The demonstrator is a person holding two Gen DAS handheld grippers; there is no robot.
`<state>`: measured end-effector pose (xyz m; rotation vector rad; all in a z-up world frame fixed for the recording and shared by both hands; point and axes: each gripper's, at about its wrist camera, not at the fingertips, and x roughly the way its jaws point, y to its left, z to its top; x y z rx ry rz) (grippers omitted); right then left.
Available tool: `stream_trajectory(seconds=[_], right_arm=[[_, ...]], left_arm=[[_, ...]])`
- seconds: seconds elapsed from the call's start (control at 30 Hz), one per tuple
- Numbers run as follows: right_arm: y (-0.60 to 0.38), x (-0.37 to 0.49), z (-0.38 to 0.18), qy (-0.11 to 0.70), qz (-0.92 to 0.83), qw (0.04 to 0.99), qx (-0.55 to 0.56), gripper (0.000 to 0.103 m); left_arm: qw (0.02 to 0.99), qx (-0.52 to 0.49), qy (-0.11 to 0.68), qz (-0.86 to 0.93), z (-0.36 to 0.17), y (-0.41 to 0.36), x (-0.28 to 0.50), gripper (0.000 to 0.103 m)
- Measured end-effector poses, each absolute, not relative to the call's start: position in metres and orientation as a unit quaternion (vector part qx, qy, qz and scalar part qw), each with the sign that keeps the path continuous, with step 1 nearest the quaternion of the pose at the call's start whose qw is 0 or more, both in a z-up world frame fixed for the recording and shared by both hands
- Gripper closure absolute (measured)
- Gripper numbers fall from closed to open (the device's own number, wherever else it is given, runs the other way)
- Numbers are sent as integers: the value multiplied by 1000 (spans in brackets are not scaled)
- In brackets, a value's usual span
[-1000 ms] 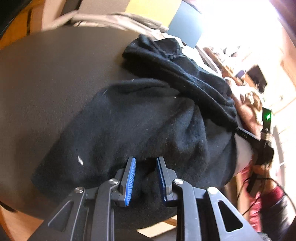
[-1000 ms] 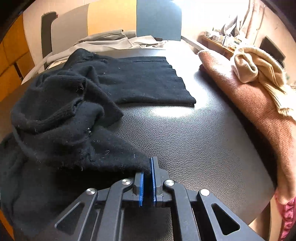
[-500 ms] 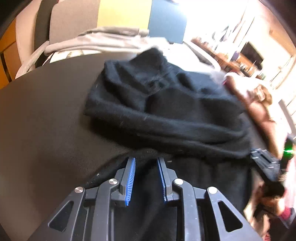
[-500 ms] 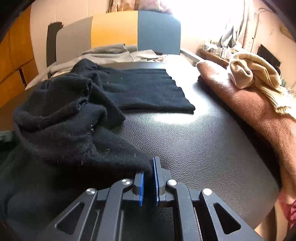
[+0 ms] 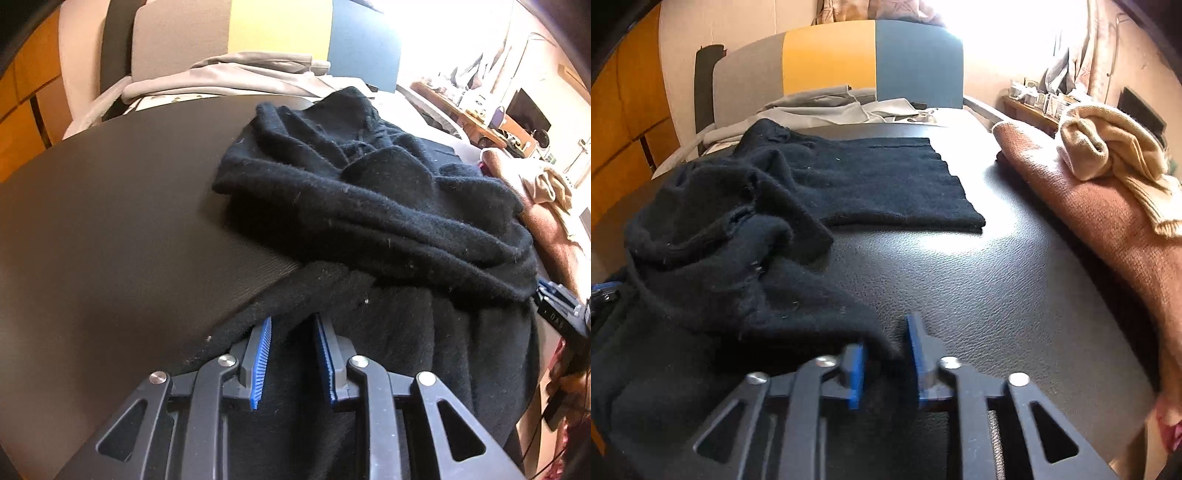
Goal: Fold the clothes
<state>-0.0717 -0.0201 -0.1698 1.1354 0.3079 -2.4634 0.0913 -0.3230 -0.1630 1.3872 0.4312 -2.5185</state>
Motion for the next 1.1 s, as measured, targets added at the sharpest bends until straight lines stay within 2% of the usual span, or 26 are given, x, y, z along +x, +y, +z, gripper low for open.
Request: stream_trajectory(seconds=[0.03,0.07,0.13,0.23,0.3,0.47,0.57,0.67,0.77,0.83,0.9,0.93,0.97,1.03,1.1], right_arm=[[-18,-71,-166,111,-884,201,406,30],[-15,-71,-163,111,-885,198,406,6],[-10,-71,-155,111,-888,192,404,17],[-5,-66,-143,118,-892,189,394,19],[-21,-45,-128,154,-891,226,362,23],[-65,-15,-117,248,-868,282,324,23],[-70,-19,-122,326,-857,235,323,23],[-40,-36,-113,297,-865,195,354,23],[-38,-29,-95,276,-867,233,344,23],[-59,-17,-103,348,-835,269,331,13],[-71,-11,-120,440,-802,251,317,13],[-64,-18,-121,440,-804,236,323,13],[-53,-27,-116,408,-812,231,348,17],[-33,-39,-101,322,-833,239,382,18],[-28,-35,-80,246,-851,279,371,19]], left_arm=[[120,473,151,-860,-162,-325,96,78],[122,470,158,-860,-162,-328,100,78],[126,464,173,-860,-161,-333,114,78],[131,453,195,-860,-156,-340,140,78],[135,445,204,-862,-158,-341,153,78],[142,438,180,-869,-159,-330,167,78],[143,440,187,-867,-160,-330,167,78],[139,435,216,-863,-161,-334,169,78],[141,433,235,-859,-161,-335,167,78],[141,435,236,-857,-160,-334,165,78],[139,435,245,-855,-160,-335,165,78],[135,433,252,-855,-160,-337,166,78],[132,429,262,-854,-162,-339,167,78],[131,425,271,-853,-163,-340,166,78],[134,425,274,-852,-164,-341,165,78]])
